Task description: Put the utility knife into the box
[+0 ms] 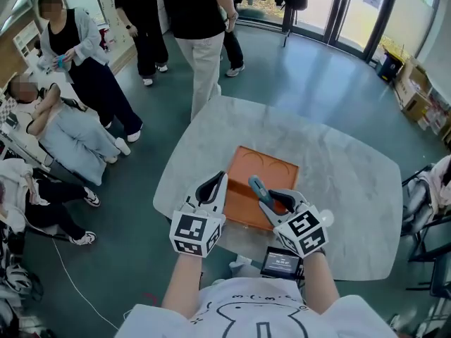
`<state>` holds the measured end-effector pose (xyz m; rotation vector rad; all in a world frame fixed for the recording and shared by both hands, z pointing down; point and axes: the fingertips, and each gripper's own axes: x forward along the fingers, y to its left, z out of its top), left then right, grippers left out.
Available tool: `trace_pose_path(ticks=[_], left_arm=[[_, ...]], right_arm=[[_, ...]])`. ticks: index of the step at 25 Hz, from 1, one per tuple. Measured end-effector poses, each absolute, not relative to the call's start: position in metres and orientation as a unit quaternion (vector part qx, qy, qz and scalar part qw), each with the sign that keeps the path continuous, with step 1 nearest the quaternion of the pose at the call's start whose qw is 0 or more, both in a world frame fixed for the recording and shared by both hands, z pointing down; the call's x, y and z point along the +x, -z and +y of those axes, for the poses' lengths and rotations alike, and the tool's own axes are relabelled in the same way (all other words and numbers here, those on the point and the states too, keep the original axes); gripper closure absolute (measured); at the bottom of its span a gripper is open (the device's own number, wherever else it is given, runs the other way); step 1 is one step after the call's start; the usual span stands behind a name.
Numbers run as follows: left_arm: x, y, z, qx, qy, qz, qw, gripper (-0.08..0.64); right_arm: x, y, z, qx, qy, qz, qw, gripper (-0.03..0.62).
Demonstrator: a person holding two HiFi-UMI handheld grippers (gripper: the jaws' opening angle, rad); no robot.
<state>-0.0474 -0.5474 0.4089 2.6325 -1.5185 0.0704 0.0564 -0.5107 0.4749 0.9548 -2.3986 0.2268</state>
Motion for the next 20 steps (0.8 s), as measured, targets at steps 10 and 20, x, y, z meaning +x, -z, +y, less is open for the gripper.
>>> trace_pose_path(ticks=[10, 20], left_arm=[[-0.044, -0.419, -0.569, 0.85, -0.026, -0.522, 0.065, 0.543], [-0.05, -0.431, -0.567, 0.852, -0.036, -0.515, 0.084, 0.543]], right_arm=[[0.054, -0.527, -0.517, 0.268, -0.118, -0.885, 0.361, 0.459], [0.048, -0.573, -0.508, 0.236, -0.147, -0.865, 0.418, 0.459]])
